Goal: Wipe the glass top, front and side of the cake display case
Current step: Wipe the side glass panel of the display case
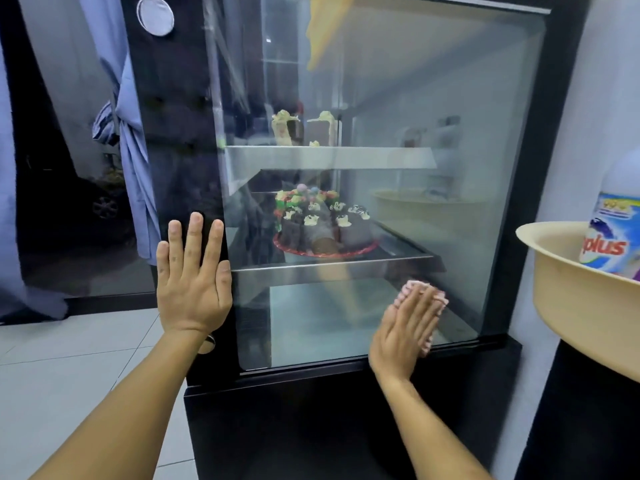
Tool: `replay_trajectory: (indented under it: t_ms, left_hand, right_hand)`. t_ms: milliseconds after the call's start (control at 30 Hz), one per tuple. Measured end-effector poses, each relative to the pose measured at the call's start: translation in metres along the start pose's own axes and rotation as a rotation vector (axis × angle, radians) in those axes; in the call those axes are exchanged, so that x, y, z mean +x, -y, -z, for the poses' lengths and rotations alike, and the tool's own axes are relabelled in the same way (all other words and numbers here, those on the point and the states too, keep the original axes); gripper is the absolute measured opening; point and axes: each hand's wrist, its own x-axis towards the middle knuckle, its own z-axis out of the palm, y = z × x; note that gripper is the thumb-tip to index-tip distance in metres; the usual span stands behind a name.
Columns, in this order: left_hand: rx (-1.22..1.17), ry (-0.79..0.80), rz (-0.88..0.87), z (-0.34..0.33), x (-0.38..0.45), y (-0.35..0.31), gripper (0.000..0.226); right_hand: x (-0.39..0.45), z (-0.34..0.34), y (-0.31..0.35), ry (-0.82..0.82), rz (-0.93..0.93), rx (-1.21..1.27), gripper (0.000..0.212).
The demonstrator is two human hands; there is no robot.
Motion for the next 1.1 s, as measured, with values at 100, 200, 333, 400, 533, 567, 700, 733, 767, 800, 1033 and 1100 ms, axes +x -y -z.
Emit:
replay_trajectory:
  t_ms: [100, 200, 333, 400, 533, 567, 700, 733, 767, 800, 1033, 1100]
  left_hand:
    - [0.003, -0.015, -0.011, 0.001, -0.001, -0.001, 0.060]
    - [-0.006, -0.011, -0.006, 0.001, 0.000, -0.001, 0.061]
    - [-0.011, -0.010, -0.005, 0.001, -0.001, -0.001, 0.061]
    - [-0.008, 0.001, -0.002, 0.001, -0.001, -0.001, 0.061]
    - [-0.011, 0.007, 0.000, 0.001, -0.002, -0.001, 0.062]
    - [-0.009, 0.006, -0.002, 0.001, -0.001, -0.001, 0.062]
    - [-0.009, 0.002, -0.008, 0.001, -0.001, 0.000, 0.061]
    - [-0.006, -0.001, -0.006, 0.001, -0.001, 0.000, 0.061]
    - [-0.004, -0.003, -0.007, 0.000, -0.001, 0.000, 0.061]
    - [-0.005, -0.008, -0.009, -0.001, -0.001, -0.001, 0.061]
    - [0.004, -0.022, -0.016, -0.001, -0.002, 0.000, 0.061]
    - [-0.003, -0.018, -0.014, 0.000, -0.001, 0.000, 0.061]
  right_hand:
    - [-0.030, -0.007, 0.004, 0.193, 0.526, -0.118, 0.065]
    - [0.033, 0.004, 0.005, 0.171, 0.785, -0.177, 0.067]
    - [0.070, 0.015, -0.025, 0.054, -0.185, 0.057, 0.076]
    - [0.046, 0.013, -0.011, 0.010, -0.539, 0.149, 0.088]
    - [0.008, -0.001, 0.032, 0.141, -0.084, 0.049, 0.076]
    - [0.023, -0.002, 0.035, 0.127, 0.093, 0.022, 0.072]
    - [0.091, 0.019, 0.009, 0.050, 0.006, 0.063, 0.062]
    - [0.096, 0.021, -0.005, 0.017, -0.260, 0.150, 0.063]
    - [0.095, 0.021, -0.015, -0.006, -0.555, 0.237, 0.064]
    - [0.087, 0.021, -0.015, 0.002, -0.787, 0.283, 0.064]
    - [0.090, 0.016, 0.012, 0.083, 0.279, -0.021, 0.064]
    - [0.121, 0.026, -0.012, 0.084, 0.426, -0.117, 0.063]
